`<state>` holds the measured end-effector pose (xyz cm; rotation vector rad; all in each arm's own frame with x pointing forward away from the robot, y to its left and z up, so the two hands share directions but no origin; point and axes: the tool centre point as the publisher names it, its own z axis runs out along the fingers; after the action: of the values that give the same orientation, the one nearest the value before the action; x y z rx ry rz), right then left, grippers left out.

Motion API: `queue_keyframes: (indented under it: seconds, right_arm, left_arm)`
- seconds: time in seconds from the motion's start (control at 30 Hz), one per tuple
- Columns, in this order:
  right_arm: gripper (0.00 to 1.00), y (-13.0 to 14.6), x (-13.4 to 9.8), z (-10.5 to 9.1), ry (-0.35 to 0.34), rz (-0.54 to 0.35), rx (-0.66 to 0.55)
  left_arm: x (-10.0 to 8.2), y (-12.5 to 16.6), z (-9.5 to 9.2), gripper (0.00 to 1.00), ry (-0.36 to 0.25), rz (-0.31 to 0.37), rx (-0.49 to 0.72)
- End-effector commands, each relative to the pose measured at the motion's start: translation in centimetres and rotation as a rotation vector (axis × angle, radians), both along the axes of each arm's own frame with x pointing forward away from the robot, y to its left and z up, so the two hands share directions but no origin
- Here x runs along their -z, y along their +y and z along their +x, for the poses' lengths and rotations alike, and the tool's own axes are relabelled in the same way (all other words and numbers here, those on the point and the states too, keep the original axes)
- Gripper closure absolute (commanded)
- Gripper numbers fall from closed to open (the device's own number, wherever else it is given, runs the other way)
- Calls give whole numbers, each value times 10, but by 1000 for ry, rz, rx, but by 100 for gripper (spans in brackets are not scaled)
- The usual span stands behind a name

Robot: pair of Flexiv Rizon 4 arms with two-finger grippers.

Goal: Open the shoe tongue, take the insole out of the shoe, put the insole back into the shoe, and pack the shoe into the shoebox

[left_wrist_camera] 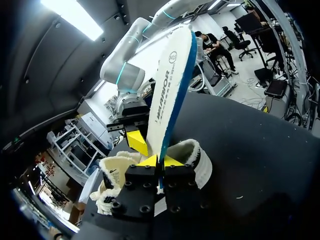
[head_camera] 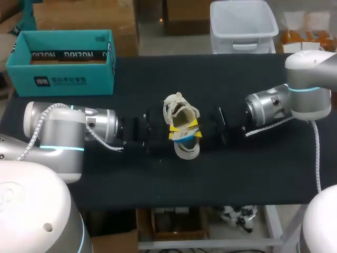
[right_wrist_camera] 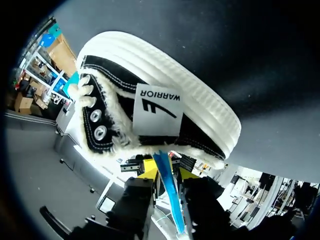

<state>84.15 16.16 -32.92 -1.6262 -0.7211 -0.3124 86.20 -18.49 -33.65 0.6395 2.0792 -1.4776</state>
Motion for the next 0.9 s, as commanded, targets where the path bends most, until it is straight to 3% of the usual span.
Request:
queue_keyframes:
  seconds: [0.03, 0.33, 0.37, 0.4, 0.43, 0.47, 0.5, 0.53, 0.6, 0.9]
  right_arm:
    - [100, -3, -8, -10, -21, -39, 40]
    - [100, -3, -5, -9, -26, -44, 36]
    - [100, -3, -4, -8, -28, -43, 35]
    - [100, -3, -4, -7, -29, -42, 35]
    - [100, -3, -3, -7, -32, -40, 34]
    - [100, -3, -3, -6, -33, -38, 33]
    - [100, -3, -2, -6, -34, -38, 32]
    - [100, -3, -2, -6, -35, -36, 32]
    - [100, -3, -2, -6, -36, -35, 31]
    - [100, -2, 2, -2, -33, -27, 20]
  left_arm:
    - [2, -1, 0, 100, -1, -4, -10]
    - [-3, -1, -5, 100, 8, -16, 13]
    - [-4, -1, -8, 95, 7, -18, 19]
    - [-5, -1, -10, 64, 3, -24, 26]
    - [-7, -1, -13, 53, 0, -29, 30]
    - [-9, 0, -15, 53, -5, -31, 32]
    - [-10, 0, -17, 55, -8, -37, 35]
    - [-11, 0, -18, 65, -10, -42, 36]
    - [-13, 0, -20, 97, -15, -47, 38]
    - [-9, -7, -15, 100, -20, -31, 25]
